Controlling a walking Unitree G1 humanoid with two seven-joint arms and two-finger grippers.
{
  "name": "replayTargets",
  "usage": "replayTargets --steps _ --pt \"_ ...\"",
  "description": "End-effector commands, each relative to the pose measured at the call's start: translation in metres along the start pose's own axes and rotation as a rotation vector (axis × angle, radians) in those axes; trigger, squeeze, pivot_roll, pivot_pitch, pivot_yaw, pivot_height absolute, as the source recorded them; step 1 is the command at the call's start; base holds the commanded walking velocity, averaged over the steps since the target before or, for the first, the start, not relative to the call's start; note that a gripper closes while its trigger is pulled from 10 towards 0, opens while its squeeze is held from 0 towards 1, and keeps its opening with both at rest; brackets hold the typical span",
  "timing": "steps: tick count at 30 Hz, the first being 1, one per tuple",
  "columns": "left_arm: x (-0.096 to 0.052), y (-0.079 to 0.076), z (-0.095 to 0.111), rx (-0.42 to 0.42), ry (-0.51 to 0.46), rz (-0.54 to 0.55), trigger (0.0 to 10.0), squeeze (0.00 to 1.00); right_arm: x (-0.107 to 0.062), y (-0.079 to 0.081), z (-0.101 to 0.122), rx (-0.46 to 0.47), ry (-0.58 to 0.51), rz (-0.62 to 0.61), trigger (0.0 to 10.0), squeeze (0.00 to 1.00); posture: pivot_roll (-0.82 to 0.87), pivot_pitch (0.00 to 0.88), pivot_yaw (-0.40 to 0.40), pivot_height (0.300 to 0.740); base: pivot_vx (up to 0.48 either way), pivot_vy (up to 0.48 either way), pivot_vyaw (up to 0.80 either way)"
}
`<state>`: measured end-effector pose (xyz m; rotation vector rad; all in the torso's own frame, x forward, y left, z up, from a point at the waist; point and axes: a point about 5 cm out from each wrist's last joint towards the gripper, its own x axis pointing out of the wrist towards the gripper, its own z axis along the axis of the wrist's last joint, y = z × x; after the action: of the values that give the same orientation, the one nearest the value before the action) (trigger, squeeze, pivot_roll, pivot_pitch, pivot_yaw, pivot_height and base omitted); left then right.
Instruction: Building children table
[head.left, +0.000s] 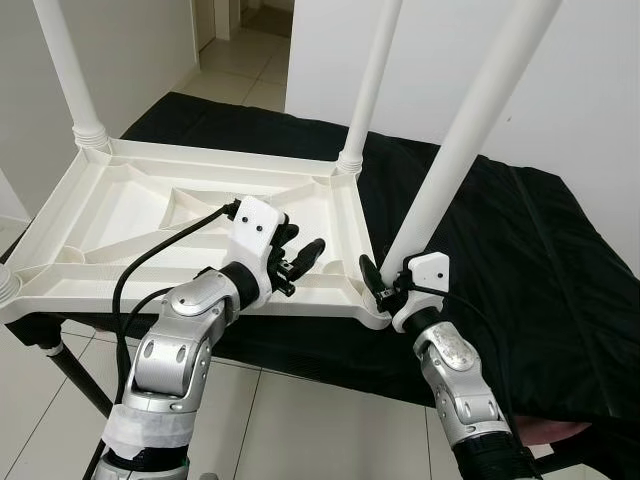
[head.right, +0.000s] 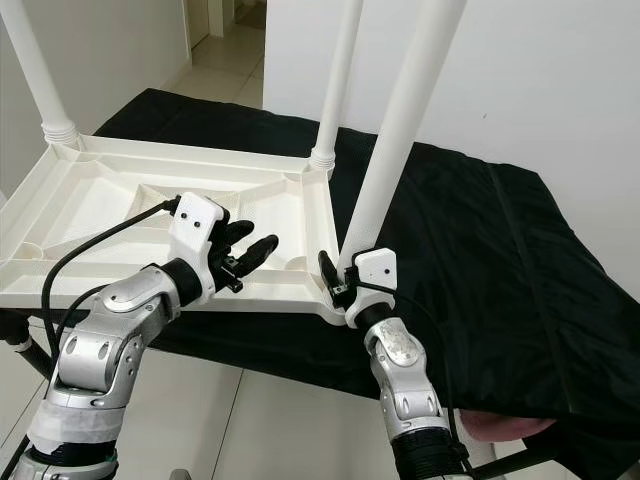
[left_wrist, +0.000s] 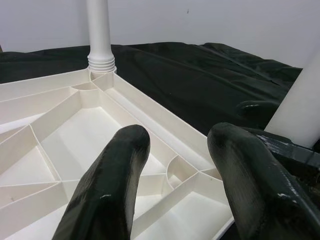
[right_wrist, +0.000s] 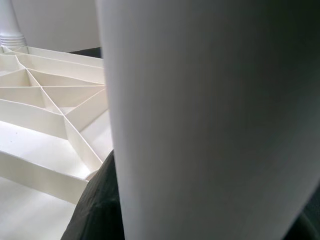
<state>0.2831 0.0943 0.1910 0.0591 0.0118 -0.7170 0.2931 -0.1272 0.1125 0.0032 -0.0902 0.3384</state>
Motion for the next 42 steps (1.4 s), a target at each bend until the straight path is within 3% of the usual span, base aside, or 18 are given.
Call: replayTargets --steps 1,16,27,30,36,42 --pt "0.001 0.003 0.004 0.008 -0.006 0.082 10.0 0.00 -0.016 -0.004 -0.043 0.083 0.230 -0.057 10.0 0.00 0.09 0.000 -0.087 0.740 0.000 0.000 0.00" --pt "0.000 0.003 0.006 0.005 -0.007 0.084 10.0 0.00 -0.018 -0.010 -0.044 0.125 0.243 -0.107 10.0 0.00 0.08 0.000 -0.083 0.740 0.000 0.000 0.00" --pt "0.001 -0.003 0.005 0.012 -0.004 0.048 10.0 0.00 -0.011 -0.022 -0.034 0.139 0.168 -0.287 10.0 0.00 0.08 0.002 -0.076 0.740 0.000 0.000 0.00" --pt "0.002 -0.005 0.005 0.010 -0.002 0.034 10.0 0.00 0.000 -0.023 -0.030 0.142 0.147 -0.413 10.0 0.00 0.08 0.002 -0.076 0.740 0.000 0.000 0.00" --pt "0.004 -0.006 0.006 0.009 -0.004 0.029 10.0 0.00 0.013 -0.017 -0.024 0.142 0.138 -0.466 10.0 0.00 0.08 0.003 -0.070 0.740 0.000 0.000 0.00" --pt "0.007 -0.009 0.007 0.004 -0.006 0.011 10.0 0.00 0.030 -0.010 -0.017 0.110 0.167 -0.601 10.0 0.00 0.07 0.000 -0.067 0.740 0.000 0.000 0.00"
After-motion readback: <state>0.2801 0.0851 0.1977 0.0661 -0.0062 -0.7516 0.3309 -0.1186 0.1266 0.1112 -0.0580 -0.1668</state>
